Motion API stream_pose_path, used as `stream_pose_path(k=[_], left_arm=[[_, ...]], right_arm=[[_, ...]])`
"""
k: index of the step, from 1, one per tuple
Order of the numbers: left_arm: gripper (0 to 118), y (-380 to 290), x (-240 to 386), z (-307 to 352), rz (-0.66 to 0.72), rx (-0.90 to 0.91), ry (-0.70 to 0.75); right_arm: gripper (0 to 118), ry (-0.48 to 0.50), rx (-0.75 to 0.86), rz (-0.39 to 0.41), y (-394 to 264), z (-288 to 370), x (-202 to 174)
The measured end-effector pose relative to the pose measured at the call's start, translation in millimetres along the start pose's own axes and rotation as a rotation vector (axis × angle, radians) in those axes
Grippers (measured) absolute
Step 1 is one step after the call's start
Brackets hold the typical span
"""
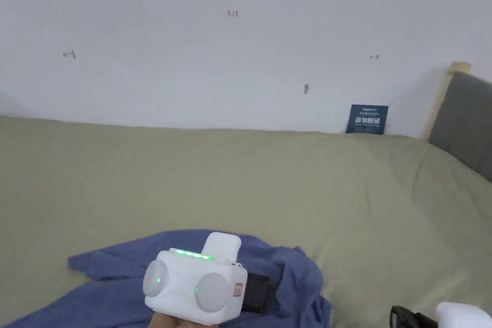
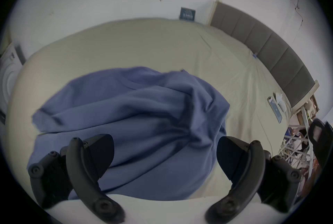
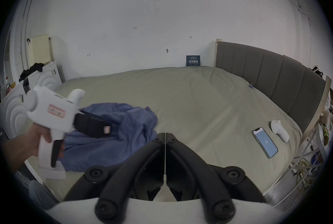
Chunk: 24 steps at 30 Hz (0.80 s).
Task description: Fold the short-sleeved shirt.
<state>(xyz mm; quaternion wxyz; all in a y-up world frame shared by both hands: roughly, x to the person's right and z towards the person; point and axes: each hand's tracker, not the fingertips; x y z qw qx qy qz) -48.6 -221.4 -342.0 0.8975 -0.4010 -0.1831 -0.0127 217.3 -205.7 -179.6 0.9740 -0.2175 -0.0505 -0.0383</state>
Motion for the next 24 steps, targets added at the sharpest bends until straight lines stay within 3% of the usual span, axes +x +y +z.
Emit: stream_pose_path(k=[10, 12, 13, 14, 15, 24], left_arm=[[107, -82, -83, 250, 0.085, 0.510, 0.314], [72, -101, -87, 278, 0.078, 0.556, 0.405], [48, -109, -90, 287, 0.078, 0.567, 0.440], [11, -119, -93, 296, 0.097, 0.584, 0.462], [0, -125, -100, 302, 0.103, 0.566, 0.440], [0, -154, -125, 320, 0.140, 0.544, 0.494]], right_arm=[[3, 0.086, 0.125, 0.044, 9, 51, -58], [3, 0.098, 0.147, 0.043, 11, 61, -69], [3, 0.110, 0.168, 0.040, 11, 66, -73], [3, 0.110, 0.186, 0.043, 11, 71, -78], [3, 0.106, 0.197, 0.055, 11, 76, -83], [3, 0.111, 0.218, 0.114, 8, 81, -101]])
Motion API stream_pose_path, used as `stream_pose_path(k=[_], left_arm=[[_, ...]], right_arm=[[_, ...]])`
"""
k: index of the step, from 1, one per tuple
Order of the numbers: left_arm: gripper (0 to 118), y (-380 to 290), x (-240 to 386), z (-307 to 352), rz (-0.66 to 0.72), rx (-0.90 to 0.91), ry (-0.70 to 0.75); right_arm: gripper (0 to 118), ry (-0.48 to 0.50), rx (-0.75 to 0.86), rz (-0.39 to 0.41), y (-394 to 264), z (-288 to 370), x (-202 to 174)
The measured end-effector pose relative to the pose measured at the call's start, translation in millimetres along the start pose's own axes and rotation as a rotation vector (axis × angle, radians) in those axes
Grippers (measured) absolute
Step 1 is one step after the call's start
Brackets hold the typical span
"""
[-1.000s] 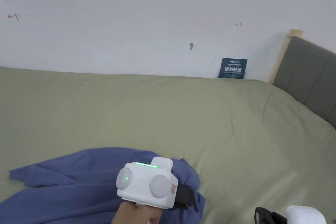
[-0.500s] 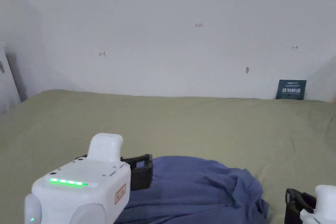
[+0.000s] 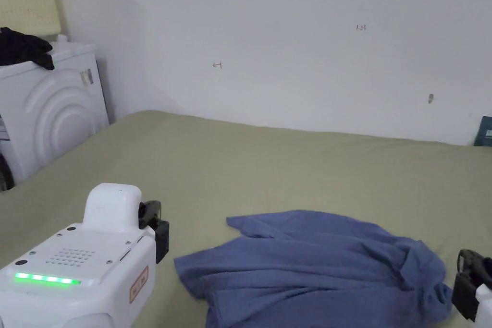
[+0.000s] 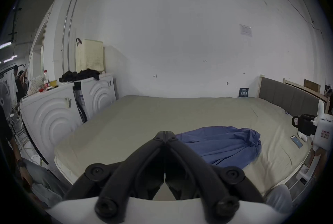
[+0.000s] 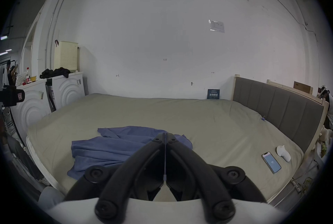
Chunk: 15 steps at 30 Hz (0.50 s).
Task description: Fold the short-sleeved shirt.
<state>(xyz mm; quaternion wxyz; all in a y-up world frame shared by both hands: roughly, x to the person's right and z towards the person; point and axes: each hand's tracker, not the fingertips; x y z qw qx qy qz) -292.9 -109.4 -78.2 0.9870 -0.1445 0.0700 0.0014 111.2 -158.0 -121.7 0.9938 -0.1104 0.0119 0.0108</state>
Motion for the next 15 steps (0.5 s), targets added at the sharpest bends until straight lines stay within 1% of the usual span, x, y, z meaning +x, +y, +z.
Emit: stream_pose_path(k=[4, 7, 8, 9, 12, 13, 14, 15], left_arm=[[0, -4, -9, -36, -0.009, -0.072, -0.003], [0, -11, -12, -84, -0.007, -0.196, -0.038], [0, -16, -15, -107, -0.014, -0.266, -0.036], [0, -23, -19, -129, 0.003, -0.310, -0.061], [0, -52, -29, -207, 0.032, -0.487, -0.067], [11, -61, -32, -232, 0.045, -0.545, -0.065], [11, -69, -34, -256, 0.044, -0.614, -0.083], [19, -80, -34, -279, 0.035, -0.667, -0.088]], right_arm=[[3, 0.009, -0.019, -0.019, -1, -13, 1], [3, 0.015, -0.052, -0.025, -5, -29, 0], [3, 0.016, -0.068, -0.026, -8, -36, 0], [3, 0.016, -0.079, -0.027, -11, -42, -1], [3, 0.017, -0.125, -0.024, -20, -64, -1], [3, 0.010, -0.142, -0.018, -24, -72, -1], [3, 0.009, -0.159, -0.011, -27, -81, 0], [3, 0.008, -0.177, -0.013, -30, -89, 3]])
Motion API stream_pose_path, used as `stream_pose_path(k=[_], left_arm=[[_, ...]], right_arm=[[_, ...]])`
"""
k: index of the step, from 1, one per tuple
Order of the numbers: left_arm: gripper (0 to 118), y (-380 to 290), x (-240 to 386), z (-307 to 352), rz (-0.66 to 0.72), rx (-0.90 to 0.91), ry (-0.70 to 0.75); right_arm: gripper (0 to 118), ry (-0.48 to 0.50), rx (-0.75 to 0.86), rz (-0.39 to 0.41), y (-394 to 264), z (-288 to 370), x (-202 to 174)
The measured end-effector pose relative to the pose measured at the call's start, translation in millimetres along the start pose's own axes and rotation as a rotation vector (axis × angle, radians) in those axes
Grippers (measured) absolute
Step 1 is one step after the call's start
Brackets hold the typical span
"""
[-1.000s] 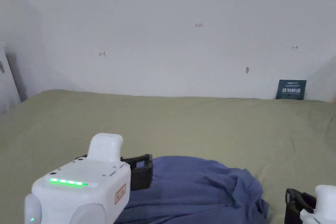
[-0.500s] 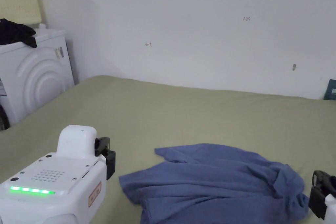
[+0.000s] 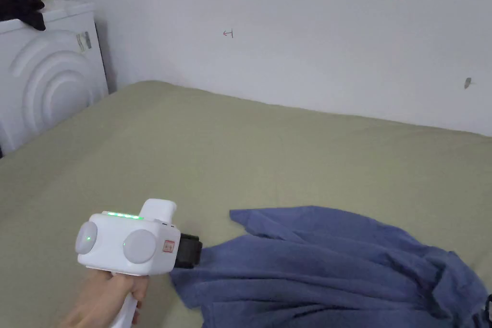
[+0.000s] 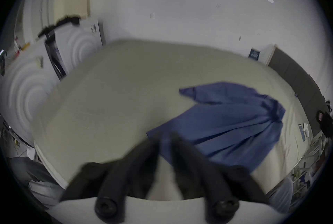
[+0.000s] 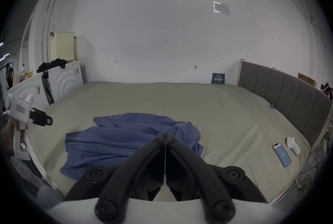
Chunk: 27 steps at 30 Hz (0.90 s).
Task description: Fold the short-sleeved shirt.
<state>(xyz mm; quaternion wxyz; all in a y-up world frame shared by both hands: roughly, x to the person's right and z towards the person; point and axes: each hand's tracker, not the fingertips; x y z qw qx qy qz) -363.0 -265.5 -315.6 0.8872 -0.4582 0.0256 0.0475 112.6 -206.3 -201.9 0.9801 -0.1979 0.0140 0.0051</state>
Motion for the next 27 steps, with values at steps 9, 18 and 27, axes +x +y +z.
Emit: stream_pose_path(k=[9, 18, 27], left_arm=[[115, -1, 9, -86, -0.051, -0.167, 0.110], [0, 3, 31, -46, -0.086, -0.104, 0.052], [0, 1, 23, -53, -0.072, -0.095, 0.029]], right_arm=[[3, -0.008, -0.112, -0.013, -3, -61, 34], [3, -0.043, -0.188, -0.068, 31, -122, 85], [71, -0.014, -0.477, -0.028, 49, -284, 124]])
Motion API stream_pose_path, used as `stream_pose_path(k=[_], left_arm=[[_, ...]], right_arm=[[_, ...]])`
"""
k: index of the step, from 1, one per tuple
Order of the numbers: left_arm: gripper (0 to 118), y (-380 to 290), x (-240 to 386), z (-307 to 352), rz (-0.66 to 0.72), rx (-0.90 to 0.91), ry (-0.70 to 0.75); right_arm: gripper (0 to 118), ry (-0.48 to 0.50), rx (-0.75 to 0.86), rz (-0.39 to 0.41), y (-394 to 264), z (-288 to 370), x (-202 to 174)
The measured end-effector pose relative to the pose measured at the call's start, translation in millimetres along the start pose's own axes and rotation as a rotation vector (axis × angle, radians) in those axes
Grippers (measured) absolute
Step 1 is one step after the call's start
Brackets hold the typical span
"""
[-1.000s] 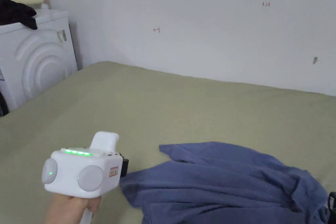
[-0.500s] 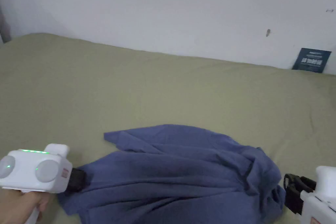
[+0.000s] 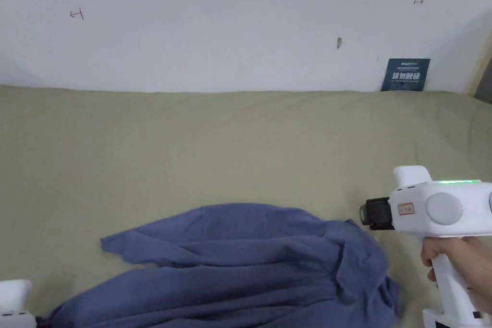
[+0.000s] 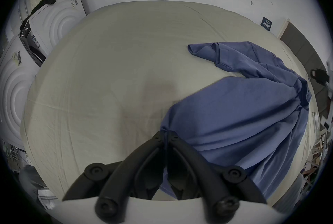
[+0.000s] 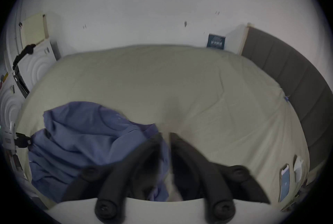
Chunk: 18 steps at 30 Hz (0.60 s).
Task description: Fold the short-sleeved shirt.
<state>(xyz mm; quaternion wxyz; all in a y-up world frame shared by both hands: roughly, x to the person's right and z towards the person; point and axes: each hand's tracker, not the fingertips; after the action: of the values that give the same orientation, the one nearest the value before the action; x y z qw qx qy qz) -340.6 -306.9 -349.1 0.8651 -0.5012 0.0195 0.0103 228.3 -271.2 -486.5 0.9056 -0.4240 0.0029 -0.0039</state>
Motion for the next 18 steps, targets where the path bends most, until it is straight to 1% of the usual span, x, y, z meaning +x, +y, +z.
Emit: stream_pose_path(k=[1, 2, 3, 4, 6, 7, 8, 9, 10, 11, 12, 13, 14, 15, 16, 18], left_arm=[[0, 0, 1, -1, -0.005, 0.000, 0.002], [0, 1, 2, -3, -0.008, -0.001, 0.001], [0, 1, 2, -4, -0.009, -0.002, 0.002], [0, 1, 3, -4, -0.011, -0.001, 0.003], [0, 2, 5, -6, -0.015, -0.002, 0.007], [0, 2, 6, -7, -0.016, -0.002, 0.008], [0, 2, 7, -8, -0.017, -0.003, 0.010], [0, 1, 8, -7, -0.015, -0.003, 0.013], [0, 2, 9, -7, -0.017, -0.004, 0.017], [0, 3, 11, -7, -0.024, -0.005, 0.025], [0, 3, 12, -5, -0.023, -0.004, 0.031], [0, 2, 11, -4, -0.023, -0.006, 0.034], [0, 4, 10, -1, -0.020, -0.010, 0.032], [0, 4, 8, 3, 0.002, -0.004, 0.033], [0, 7, 3, 9, 0.039, 0.004, 0.028], [0, 9, -9, 26, 0.100, 0.033, 0.011]], right_arm=[[103, 0.024, -0.047, 0.003, 1, -15, 0], [103, 0.026, -0.062, 0.000, 2, -31, 1], [110, -0.002, -0.051, 0.011, 0, -42, -2], [118, -0.044, -0.094, 0.025, -2, -55, -5], [111, -0.082, -0.179, 0.076, -10, -77, -9], [109, -0.117, -0.203, 0.099, -16, -83, -12], [107, -0.090, -0.178, 0.092, -21, -83, -17], [104, -0.111, -0.142, 0.082, -20, -76, -21], [103, -0.092, -0.149, 0.085, -19, -71, -23], [99, -0.006, -0.146, 0.086, -17, -61, -24], [84, -0.002, -0.128, 0.102, -15, -52, -30], [56, -0.031, -0.110, 0.135, -14, -43, -38], [4, -0.047, -0.115, 0.154, -12, -32, -43], [4, -0.014, -0.114, 0.150, -7, -18, -38], [4, -0.010, -0.091, 0.137, -3, -1, -36], [4, 0.013, -0.013, 0.080, 8, 40, -24]])
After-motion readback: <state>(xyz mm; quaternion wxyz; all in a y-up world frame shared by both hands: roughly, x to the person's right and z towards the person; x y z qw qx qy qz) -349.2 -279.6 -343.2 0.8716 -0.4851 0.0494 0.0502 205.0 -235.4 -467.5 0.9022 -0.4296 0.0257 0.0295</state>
